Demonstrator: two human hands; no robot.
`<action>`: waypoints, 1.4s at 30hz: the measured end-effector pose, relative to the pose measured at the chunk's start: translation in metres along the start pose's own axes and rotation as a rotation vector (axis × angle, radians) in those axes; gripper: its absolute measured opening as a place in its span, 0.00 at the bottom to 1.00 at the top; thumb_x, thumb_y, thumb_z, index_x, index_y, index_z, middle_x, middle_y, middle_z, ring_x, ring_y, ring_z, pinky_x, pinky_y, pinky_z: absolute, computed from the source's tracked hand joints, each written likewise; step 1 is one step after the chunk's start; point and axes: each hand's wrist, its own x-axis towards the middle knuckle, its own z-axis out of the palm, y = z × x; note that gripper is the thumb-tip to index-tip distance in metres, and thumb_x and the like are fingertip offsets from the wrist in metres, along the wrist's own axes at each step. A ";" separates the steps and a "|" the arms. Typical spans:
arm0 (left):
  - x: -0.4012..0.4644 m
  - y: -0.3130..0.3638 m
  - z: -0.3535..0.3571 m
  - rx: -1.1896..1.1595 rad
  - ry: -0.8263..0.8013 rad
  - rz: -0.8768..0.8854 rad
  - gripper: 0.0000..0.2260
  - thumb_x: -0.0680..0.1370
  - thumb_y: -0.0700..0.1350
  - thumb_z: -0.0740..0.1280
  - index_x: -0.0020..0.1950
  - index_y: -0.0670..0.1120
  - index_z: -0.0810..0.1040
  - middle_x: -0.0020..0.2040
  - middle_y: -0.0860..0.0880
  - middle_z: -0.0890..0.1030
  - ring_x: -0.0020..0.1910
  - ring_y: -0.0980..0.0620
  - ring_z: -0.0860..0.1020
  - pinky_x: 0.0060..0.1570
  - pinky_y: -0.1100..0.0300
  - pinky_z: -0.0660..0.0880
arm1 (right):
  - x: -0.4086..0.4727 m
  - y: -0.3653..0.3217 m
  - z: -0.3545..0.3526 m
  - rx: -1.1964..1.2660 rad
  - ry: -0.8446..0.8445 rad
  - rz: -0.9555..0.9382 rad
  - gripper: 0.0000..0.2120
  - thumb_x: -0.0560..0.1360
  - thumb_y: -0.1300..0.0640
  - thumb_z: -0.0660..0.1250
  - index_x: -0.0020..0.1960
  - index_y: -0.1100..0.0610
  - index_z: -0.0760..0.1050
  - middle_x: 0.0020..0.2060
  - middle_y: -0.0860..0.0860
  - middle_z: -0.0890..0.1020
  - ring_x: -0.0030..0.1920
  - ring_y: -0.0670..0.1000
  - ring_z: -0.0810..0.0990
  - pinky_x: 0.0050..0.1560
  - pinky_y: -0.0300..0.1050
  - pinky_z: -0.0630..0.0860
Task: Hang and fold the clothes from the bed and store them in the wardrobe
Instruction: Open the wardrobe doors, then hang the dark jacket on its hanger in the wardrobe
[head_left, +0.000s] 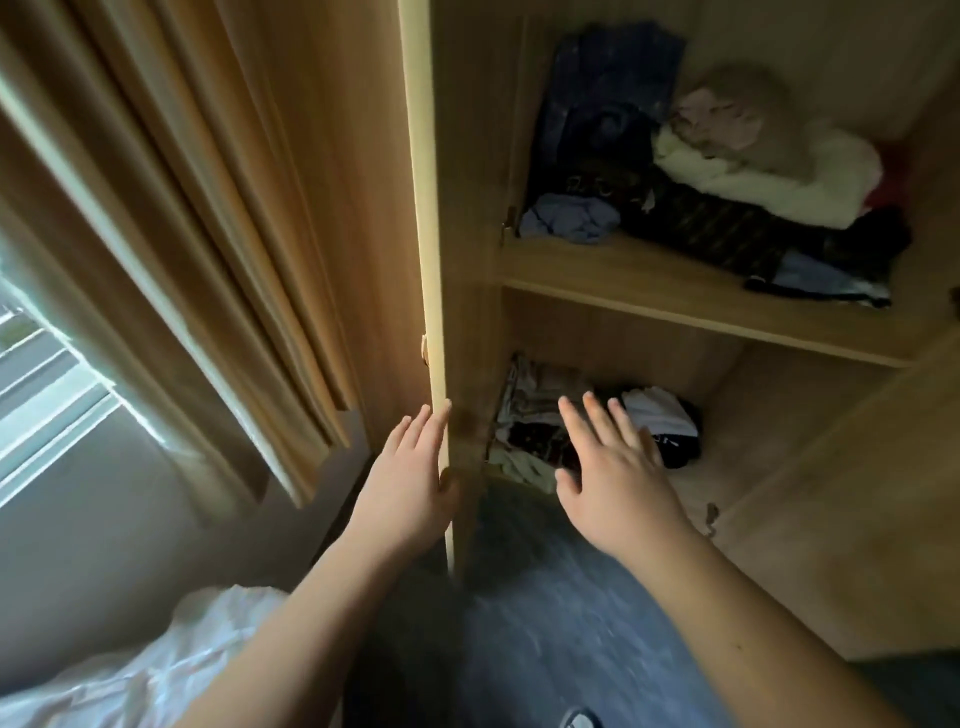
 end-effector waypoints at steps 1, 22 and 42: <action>-0.001 0.003 0.004 0.099 -0.014 0.038 0.32 0.80 0.47 0.61 0.81 0.55 0.50 0.81 0.51 0.57 0.80 0.46 0.53 0.77 0.47 0.57 | -0.008 0.002 0.001 0.008 0.009 0.019 0.35 0.82 0.43 0.55 0.82 0.45 0.40 0.82 0.48 0.45 0.81 0.54 0.41 0.78 0.60 0.49; -0.115 0.216 0.149 0.365 -0.282 0.669 0.32 0.81 0.65 0.47 0.82 0.54 0.43 0.82 0.47 0.45 0.80 0.45 0.40 0.78 0.42 0.45 | -0.318 0.127 0.027 0.084 0.120 0.729 0.40 0.72 0.32 0.32 0.82 0.45 0.42 0.82 0.49 0.47 0.81 0.55 0.43 0.78 0.61 0.48; -0.532 0.454 0.283 0.163 -0.591 1.447 0.36 0.75 0.67 0.42 0.81 0.54 0.53 0.81 0.46 0.54 0.80 0.43 0.50 0.77 0.43 0.52 | -0.837 0.127 0.043 0.097 0.318 1.594 0.34 0.81 0.36 0.48 0.82 0.46 0.42 0.82 0.50 0.47 0.81 0.54 0.42 0.79 0.59 0.46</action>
